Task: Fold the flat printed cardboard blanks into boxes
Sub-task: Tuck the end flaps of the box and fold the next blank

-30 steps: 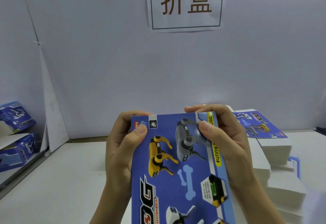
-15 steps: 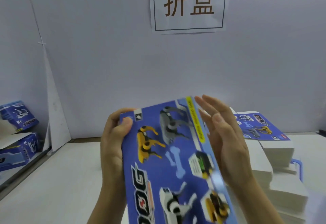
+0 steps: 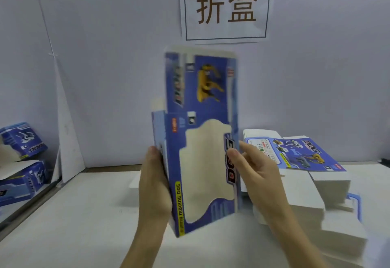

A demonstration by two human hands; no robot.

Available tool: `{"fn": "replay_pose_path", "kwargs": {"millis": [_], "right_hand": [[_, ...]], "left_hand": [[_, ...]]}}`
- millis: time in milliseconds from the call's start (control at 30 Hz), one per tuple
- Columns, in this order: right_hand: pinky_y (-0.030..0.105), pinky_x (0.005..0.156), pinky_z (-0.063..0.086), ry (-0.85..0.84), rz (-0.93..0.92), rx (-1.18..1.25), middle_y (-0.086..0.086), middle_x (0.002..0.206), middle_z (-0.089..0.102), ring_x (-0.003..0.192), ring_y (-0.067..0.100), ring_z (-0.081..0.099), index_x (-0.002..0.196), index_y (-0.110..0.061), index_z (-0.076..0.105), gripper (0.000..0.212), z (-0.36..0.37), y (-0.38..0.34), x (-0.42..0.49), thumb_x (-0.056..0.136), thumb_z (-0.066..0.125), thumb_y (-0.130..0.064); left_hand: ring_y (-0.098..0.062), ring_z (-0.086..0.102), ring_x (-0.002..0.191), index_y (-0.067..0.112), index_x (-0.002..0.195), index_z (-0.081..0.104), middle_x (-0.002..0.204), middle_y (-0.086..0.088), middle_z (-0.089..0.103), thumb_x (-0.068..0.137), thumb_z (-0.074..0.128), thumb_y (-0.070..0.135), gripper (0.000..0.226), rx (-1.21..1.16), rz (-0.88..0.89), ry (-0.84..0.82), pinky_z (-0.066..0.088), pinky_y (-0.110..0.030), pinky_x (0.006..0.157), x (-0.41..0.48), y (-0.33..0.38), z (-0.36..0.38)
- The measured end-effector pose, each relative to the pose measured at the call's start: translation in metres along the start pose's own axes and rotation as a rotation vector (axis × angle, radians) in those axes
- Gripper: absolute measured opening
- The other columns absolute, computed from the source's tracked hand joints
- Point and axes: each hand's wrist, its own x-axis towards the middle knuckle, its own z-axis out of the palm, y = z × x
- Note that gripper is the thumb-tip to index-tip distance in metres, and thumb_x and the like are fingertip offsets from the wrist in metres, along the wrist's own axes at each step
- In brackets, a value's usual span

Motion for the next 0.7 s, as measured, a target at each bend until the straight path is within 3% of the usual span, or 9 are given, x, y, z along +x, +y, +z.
{"fn": "replay_pose_path", "kwargs": {"millis": [100, 267, 367, 567, 700], "right_hand": [[0.022, 0.064, 0.056, -0.025, 0.160, 0.165, -0.005, 0.097, 0.075, 0.087, 0.016, 0.072, 0.095, -0.049, 0.071, 0.021, 0.004, -0.001, -0.002, 0.077, 0.060, -0.047], [0.021, 0.056, 0.055, -0.056, 0.225, 0.266, 0.001, 0.091, 0.075, 0.078, 0.017, 0.073, 0.096, -0.032, 0.071, 0.024, 0.008, -0.009, -0.005, 0.080, 0.057, -0.042], [0.024, 0.056, 0.056, -0.080, 0.221, 0.301, 0.004, 0.091, 0.076, 0.076, 0.019, 0.073, 0.095, -0.034, 0.073, 0.023, 0.008, -0.011, -0.005, 0.079, 0.058, -0.041], [0.025, 0.056, 0.056, -0.049, 0.220, 0.387, 0.001, 0.089, 0.076, 0.075, 0.016, 0.073, 0.095, -0.036, 0.076, 0.023, 0.002, -0.006, -0.003, 0.079, 0.060, -0.036], [0.024, 0.059, 0.056, 0.002, 0.126, 0.289, -0.001, 0.094, 0.076, 0.081, 0.014, 0.073, 0.102, -0.032, 0.073, 0.024, 0.008, -0.005, -0.004, 0.084, 0.058, -0.036]], "left_hand": [[-0.023, 0.073, 0.069, 0.019, 0.097, 0.068, 0.085, -0.004, 0.076, 0.071, 0.042, 0.059, 0.055, 0.016, -0.097, -0.132, 0.060, -0.031, 0.056, -0.002, 0.005, -0.004], [-0.027, 0.074, 0.077, 0.018, 0.109, 0.065, 0.094, -0.007, 0.075, 0.064, 0.055, 0.062, 0.063, 0.031, -0.087, -0.087, 0.061, -0.038, 0.064, 0.002, 0.007, -0.015], [-0.026, 0.074, 0.081, 0.020, 0.113, 0.063, 0.099, -0.005, 0.075, 0.064, 0.058, 0.062, 0.064, 0.016, -0.024, -0.080, 0.061, -0.040, 0.069, 0.004, 0.012, -0.018], [-0.018, 0.073, 0.075, 0.027, 0.097, 0.067, 0.091, 0.000, 0.075, 0.065, 0.059, 0.058, 0.045, 0.022, 0.074, -0.076, 0.058, -0.026, 0.056, 0.002, 0.012, -0.014], [-0.003, 0.070, 0.068, 0.024, 0.101, 0.056, 0.078, 0.012, 0.071, 0.081, 0.041, 0.052, 0.037, 0.224, 0.164, -0.048, 0.050, -0.012, 0.049, 0.000, 0.009, -0.007]]}}
